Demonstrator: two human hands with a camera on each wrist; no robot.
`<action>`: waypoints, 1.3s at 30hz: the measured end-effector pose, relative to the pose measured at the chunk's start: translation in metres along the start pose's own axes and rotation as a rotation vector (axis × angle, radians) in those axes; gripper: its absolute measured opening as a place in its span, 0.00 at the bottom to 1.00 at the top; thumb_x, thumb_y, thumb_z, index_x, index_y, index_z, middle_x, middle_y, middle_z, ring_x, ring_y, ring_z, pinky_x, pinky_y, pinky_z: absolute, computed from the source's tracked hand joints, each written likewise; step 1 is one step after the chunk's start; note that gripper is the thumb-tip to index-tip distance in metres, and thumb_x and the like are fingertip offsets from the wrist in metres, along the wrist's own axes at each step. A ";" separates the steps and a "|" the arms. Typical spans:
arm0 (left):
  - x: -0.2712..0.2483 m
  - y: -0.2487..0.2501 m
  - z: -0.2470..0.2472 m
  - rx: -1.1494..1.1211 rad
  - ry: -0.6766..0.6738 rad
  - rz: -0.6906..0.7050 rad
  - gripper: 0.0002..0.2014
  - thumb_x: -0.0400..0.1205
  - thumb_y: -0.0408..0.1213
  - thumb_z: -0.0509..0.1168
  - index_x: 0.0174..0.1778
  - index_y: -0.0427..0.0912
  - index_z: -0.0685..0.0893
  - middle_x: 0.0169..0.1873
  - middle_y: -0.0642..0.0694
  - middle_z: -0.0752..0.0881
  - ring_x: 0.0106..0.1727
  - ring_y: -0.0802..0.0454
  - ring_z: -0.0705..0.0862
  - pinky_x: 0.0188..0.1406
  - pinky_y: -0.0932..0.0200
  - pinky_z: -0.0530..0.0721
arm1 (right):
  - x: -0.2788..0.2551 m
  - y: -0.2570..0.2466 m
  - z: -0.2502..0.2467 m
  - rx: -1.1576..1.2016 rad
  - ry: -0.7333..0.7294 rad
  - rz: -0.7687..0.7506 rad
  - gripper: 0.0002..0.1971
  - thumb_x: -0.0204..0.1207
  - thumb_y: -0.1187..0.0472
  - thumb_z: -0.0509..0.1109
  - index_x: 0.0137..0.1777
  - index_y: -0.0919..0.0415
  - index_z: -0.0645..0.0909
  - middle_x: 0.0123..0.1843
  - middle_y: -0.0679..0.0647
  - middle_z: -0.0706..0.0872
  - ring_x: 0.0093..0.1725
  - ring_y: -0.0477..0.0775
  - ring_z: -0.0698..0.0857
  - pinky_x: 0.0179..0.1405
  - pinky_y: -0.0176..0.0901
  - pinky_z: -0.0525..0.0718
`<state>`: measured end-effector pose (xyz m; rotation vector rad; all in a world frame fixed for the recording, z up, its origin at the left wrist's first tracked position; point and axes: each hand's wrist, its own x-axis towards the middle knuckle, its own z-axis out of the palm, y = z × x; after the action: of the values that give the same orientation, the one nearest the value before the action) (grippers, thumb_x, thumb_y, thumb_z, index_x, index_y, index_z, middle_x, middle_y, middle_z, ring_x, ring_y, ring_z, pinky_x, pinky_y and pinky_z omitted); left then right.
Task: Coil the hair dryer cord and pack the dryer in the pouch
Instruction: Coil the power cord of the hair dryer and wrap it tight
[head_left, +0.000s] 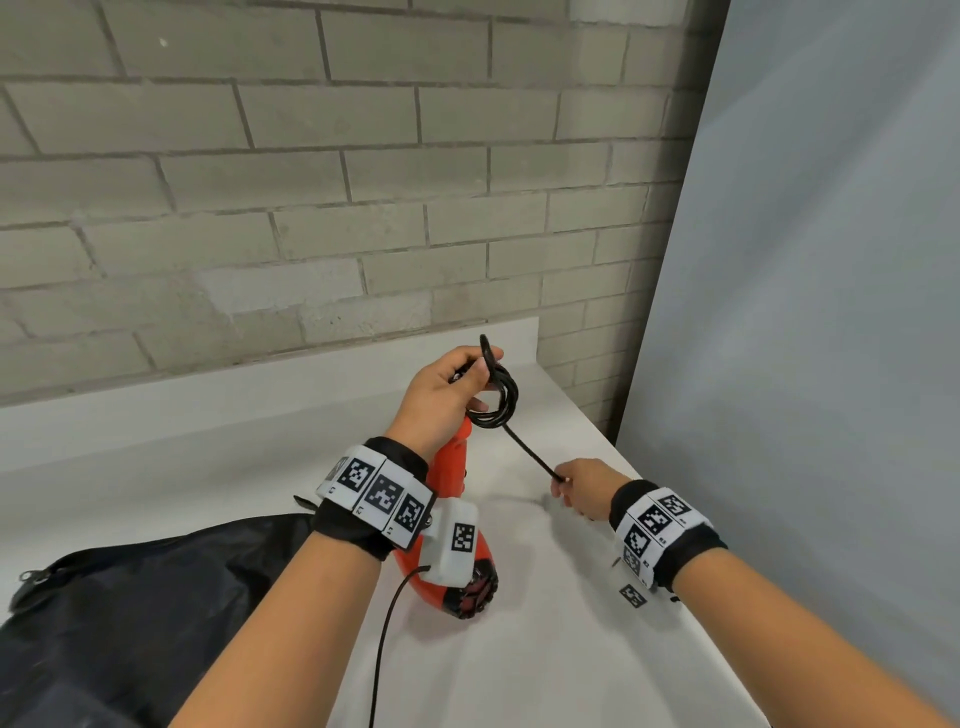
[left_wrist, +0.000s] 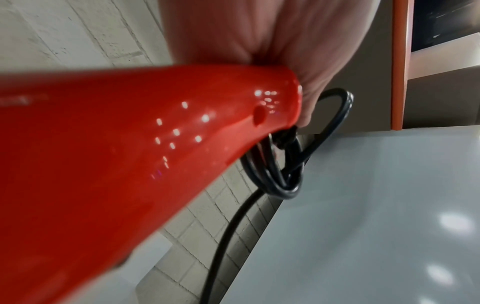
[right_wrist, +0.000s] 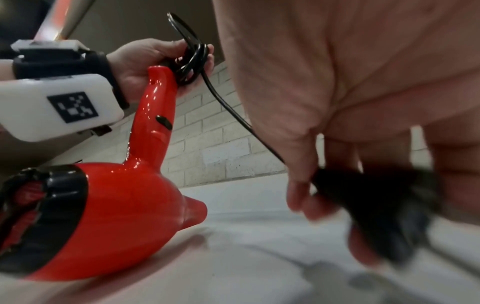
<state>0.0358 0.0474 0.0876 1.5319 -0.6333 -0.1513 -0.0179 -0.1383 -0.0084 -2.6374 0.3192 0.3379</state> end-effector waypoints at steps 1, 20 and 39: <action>0.000 0.000 0.000 -0.006 -0.008 -0.005 0.10 0.83 0.32 0.57 0.49 0.50 0.82 0.43 0.52 0.84 0.37 0.62 0.85 0.32 0.71 0.81 | -0.002 -0.006 -0.002 -0.114 -0.019 0.010 0.12 0.81 0.64 0.55 0.52 0.64 0.80 0.47 0.60 0.81 0.45 0.56 0.78 0.46 0.40 0.79; -0.004 0.003 -0.007 0.036 -0.036 0.065 0.14 0.84 0.31 0.55 0.37 0.48 0.81 0.30 0.52 0.76 0.22 0.61 0.70 0.27 0.68 0.76 | 0.003 -0.039 -0.016 0.287 0.297 -0.081 0.09 0.77 0.64 0.61 0.43 0.62 0.84 0.34 0.49 0.81 0.32 0.46 0.77 0.33 0.36 0.74; 0.004 0.009 -0.007 0.332 -0.119 -0.078 0.13 0.78 0.36 0.66 0.59 0.47 0.83 0.55 0.46 0.85 0.56 0.52 0.83 0.48 0.73 0.76 | -0.044 -0.083 -0.090 0.449 0.725 -0.472 0.10 0.80 0.64 0.59 0.45 0.64 0.82 0.29 0.42 0.74 0.31 0.39 0.72 0.30 0.23 0.69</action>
<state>0.0404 0.0523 0.0977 1.8791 -0.7195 -0.2055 -0.0200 -0.1009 0.1163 -2.1945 -0.0216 -0.7663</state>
